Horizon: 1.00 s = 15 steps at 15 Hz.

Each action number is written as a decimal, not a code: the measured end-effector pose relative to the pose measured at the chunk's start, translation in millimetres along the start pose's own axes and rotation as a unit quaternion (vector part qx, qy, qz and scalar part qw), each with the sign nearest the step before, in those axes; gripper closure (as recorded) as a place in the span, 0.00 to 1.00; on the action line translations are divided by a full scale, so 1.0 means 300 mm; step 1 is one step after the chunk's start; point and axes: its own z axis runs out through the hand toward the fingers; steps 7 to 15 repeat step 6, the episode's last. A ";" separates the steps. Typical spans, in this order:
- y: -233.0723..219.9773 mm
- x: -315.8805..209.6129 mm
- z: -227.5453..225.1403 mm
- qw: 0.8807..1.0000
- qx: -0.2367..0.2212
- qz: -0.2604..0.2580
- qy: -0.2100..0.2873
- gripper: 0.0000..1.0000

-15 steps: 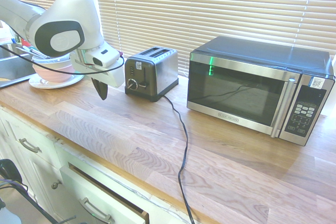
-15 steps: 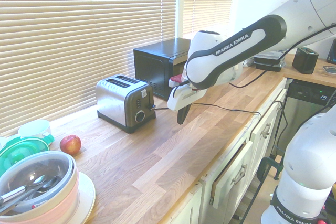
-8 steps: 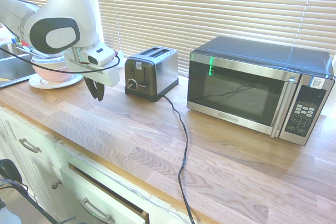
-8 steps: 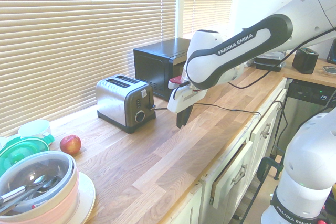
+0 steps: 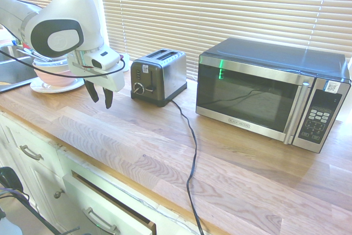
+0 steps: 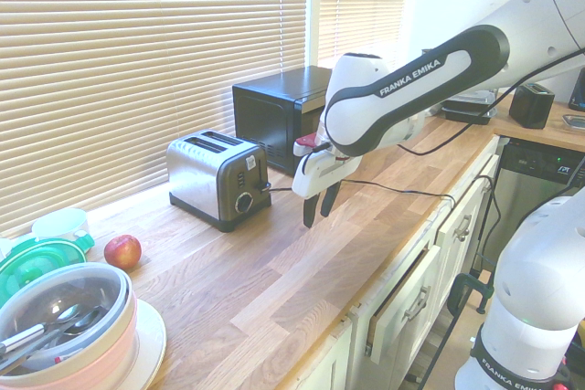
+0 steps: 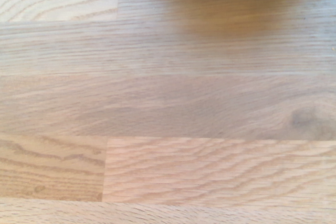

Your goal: Press the toaster

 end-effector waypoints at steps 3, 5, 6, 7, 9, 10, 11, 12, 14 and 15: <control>0.005 0.005 -0.001 1.000 0.001 0.003 0.001 0.00; 0.006 0.007 0.000 1.000 0.001 0.003 0.001 0.00; 0.007 0.008 0.000 1.000 0.001 0.003 0.001 0.00; 0.007 0.008 0.000 1.000 0.001 0.003 0.001 0.00; 0.007 0.008 0.000 1.000 0.001 0.003 0.001 0.00; 0.007 0.008 0.000 1.000 0.001 0.003 0.001 0.00; 0.007 0.008 0.000 1.000 0.001 0.003 0.001 0.00; 0.007 0.008 0.000 1.000 0.001 0.003 0.001 0.00; 0.007 0.008 0.000 1.000 0.001 0.003 0.001 0.00; 0.007 0.008 0.000 1.000 0.001 0.003 0.001 0.00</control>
